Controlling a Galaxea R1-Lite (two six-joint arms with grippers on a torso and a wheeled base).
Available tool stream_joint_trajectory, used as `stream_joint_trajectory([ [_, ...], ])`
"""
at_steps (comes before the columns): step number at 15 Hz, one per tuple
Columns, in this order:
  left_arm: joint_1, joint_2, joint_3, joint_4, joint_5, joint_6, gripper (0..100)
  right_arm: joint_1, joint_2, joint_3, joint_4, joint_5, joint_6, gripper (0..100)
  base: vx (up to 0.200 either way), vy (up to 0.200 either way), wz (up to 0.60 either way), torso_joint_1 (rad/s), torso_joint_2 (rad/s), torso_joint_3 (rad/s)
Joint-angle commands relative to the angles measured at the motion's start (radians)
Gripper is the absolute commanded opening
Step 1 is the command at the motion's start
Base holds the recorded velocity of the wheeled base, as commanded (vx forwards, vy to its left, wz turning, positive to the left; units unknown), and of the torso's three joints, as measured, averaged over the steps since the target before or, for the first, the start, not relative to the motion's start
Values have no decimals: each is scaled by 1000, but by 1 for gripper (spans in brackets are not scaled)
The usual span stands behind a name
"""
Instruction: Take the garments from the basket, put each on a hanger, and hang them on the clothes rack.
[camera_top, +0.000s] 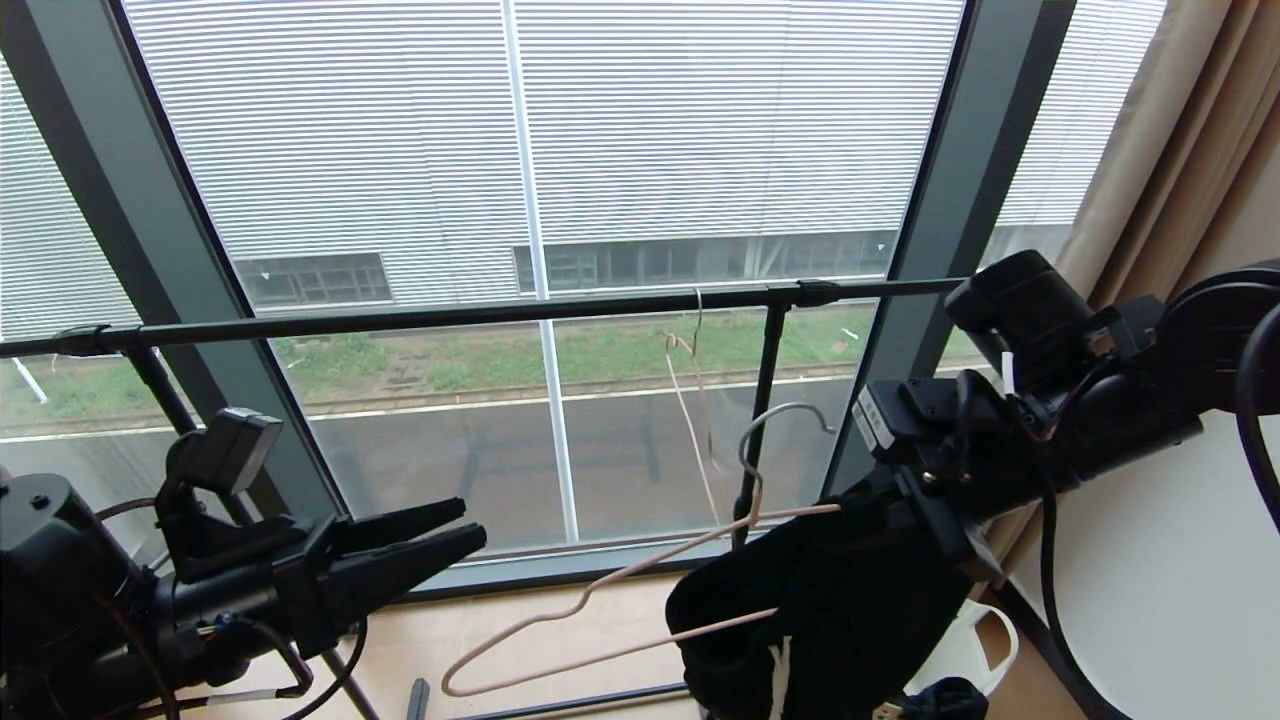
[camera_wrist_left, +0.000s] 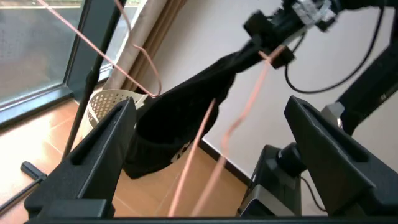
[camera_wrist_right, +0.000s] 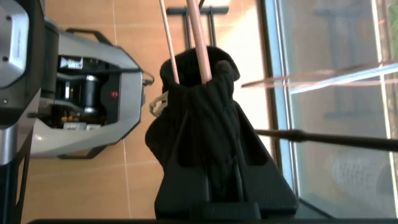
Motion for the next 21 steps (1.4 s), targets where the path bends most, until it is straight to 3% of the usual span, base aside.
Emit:
stream_joint_trajectory([
  [1, 36, 120, -42, 0, -12, -16, 100, -3, -29, 0, -7, 29, 0, 0, 0, 0, 0, 0, 0, 0],
  [7, -76, 240, -14, 0, -9, 69, 100, -3, -51, -6, -79, 111, 31, 0, 0, 0, 0, 0, 0, 0],
  [9, -109, 240, -27, 81, 16, 122, 100, 0, -51, -11, -90, 147, 32, 0, 0, 0, 0, 0, 0, 0],
  [13, -183, 244, -47, 164, 62, 128, 100, 23, -49, -14, -97, 193, 49, 0, 0, 0, 0, 0, 0, 0],
  [17, -260, 315, -59, 162, 184, 130, 100, 53, -49, -11, -97, 222, 57, 0, 0, 0, 0, 0, 0, 0],
  [21, -261, 324, -63, 162, 188, 128, 100, 75, -52, -4, -96, 222, 57, 0, 0, 0, 0, 0, 0, 0],
])
